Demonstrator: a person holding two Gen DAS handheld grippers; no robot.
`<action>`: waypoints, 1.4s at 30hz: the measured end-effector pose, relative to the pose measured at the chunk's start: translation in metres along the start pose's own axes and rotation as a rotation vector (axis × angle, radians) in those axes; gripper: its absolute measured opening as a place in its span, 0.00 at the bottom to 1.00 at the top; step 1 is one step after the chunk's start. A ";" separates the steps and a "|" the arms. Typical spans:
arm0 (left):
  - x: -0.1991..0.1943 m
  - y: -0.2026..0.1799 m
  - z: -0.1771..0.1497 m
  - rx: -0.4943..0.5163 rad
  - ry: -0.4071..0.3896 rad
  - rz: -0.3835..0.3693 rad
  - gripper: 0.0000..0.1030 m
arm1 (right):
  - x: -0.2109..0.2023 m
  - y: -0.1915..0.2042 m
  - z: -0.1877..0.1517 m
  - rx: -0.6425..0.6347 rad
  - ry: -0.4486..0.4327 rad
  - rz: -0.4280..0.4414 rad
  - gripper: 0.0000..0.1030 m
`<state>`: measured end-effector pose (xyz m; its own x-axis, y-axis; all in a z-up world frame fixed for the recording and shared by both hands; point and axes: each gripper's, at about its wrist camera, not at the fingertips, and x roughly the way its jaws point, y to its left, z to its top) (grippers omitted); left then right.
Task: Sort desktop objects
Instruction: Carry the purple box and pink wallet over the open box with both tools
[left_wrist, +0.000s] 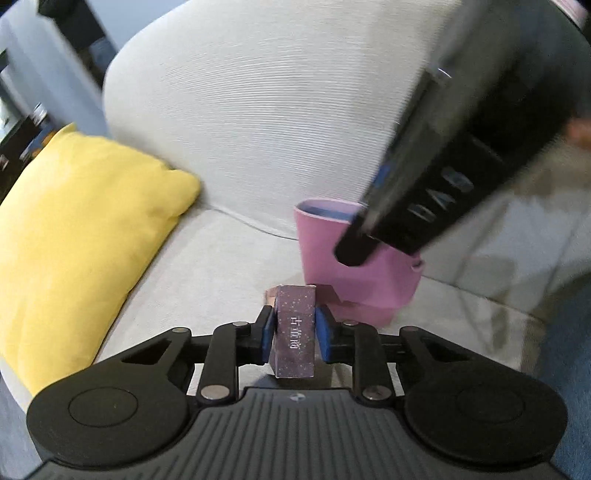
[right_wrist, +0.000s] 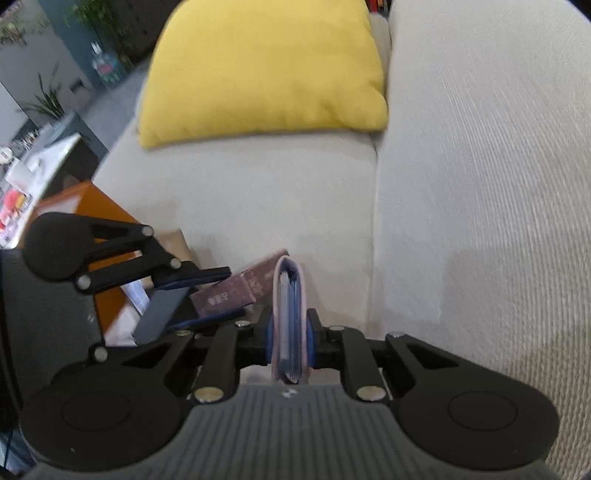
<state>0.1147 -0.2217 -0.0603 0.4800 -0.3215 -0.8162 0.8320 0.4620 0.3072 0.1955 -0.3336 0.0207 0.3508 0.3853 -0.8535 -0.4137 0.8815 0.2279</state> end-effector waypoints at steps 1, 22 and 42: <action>0.002 0.001 0.001 0.002 0.004 0.009 0.26 | 0.003 -0.002 -0.001 0.008 -0.004 -0.002 0.17; -0.055 0.042 0.013 -0.271 -0.011 -0.032 0.25 | -0.013 0.005 -0.001 0.059 -0.057 -0.014 0.17; -0.249 0.101 -0.134 -0.640 0.054 0.134 0.25 | -0.094 0.223 -0.018 -0.156 -0.176 0.265 0.17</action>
<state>0.0419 0.0160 0.1086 0.5397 -0.1930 -0.8194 0.4281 0.9011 0.0697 0.0551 -0.1780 0.1433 0.3482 0.6479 -0.6775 -0.6281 0.6978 0.3444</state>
